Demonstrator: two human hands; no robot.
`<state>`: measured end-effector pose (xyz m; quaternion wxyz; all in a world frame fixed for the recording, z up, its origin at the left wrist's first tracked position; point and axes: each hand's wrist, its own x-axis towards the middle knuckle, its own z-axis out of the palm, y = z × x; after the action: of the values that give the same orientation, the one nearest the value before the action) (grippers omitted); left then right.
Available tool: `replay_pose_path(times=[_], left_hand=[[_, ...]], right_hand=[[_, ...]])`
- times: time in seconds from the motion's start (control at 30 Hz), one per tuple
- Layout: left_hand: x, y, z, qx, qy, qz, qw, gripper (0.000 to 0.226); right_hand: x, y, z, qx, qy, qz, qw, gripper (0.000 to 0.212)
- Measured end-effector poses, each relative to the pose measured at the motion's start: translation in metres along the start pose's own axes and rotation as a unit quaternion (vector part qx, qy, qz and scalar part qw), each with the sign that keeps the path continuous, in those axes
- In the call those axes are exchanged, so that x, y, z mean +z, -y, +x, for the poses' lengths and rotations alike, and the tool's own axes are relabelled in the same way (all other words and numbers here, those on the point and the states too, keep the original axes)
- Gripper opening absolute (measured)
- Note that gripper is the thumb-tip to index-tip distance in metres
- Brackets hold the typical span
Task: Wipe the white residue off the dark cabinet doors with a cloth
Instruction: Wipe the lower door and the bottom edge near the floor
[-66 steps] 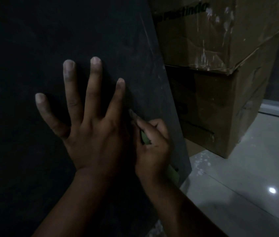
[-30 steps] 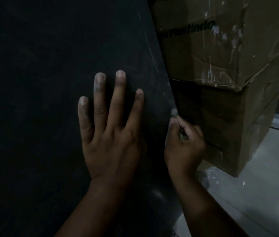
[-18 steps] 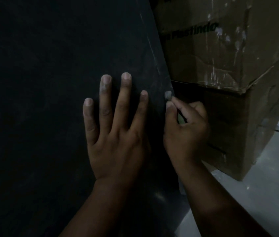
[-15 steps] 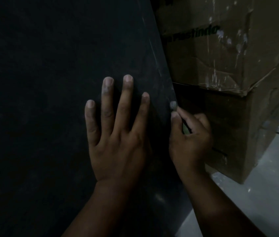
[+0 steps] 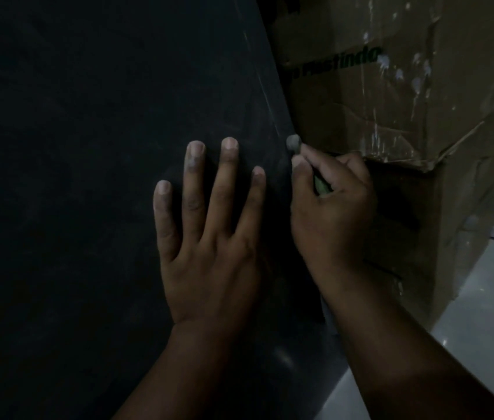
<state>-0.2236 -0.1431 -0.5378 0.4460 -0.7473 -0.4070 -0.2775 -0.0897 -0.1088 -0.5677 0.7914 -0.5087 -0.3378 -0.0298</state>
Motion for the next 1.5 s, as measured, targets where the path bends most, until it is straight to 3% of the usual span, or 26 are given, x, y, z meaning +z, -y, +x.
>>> replay_pose_path(times=[0.3, 0.57, 0.7, 0.93, 1.1, 1.23, 1.37, 1.5], left_hand=[[-0.001, -0.005, 0.006, -0.001, 0.008, -0.003, 1.000, 0.051], [0.003, -0.003, 0.004, 0.003, -0.004, 0.000, 1.000, 0.050], [0.007, -0.003, 0.003, 0.001, -0.012, 0.009, 1.000, 0.051], [0.012, -0.004, 0.003, -0.023, -0.031, 0.014, 0.999, 0.061], [0.014, -0.006, 0.001, -0.026, -0.034, 0.016, 0.999, 0.058], [0.014, -0.008, -0.002, -0.017, -0.036, 0.017, 0.999, 0.056], [0.014, -0.008, -0.012, 0.009, -0.015, 0.017, 1.000, 0.056], [0.016, -0.011, -0.018, 0.009, -0.012, 0.015, 1.000, 0.055]], right_hand=[[-0.023, -0.028, -0.045, 0.051, 0.017, -0.026, 0.998, 0.019], [-0.013, -0.018, -0.020, -0.035, 0.030, -0.019, 0.999, 0.020], [-0.027, -0.036, -0.039, -0.031, 0.041, -0.032, 0.998, 0.020], [-0.003, -0.004, -0.006, -0.070, 0.011, -0.012, 0.997, 0.017], [-0.018, -0.012, -0.046, -0.117, 0.067, -0.015, 0.991, 0.018], [-0.022, -0.017, -0.053, -0.090, 0.084, -0.004, 0.992, 0.017], [-0.013, -0.018, -0.036, 0.048, 0.022, 0.041, 0.998, 0.019], [-0.024, -0.039, -0.068, 0.114, 0.002, 0.040, 0.993, 0.019]])
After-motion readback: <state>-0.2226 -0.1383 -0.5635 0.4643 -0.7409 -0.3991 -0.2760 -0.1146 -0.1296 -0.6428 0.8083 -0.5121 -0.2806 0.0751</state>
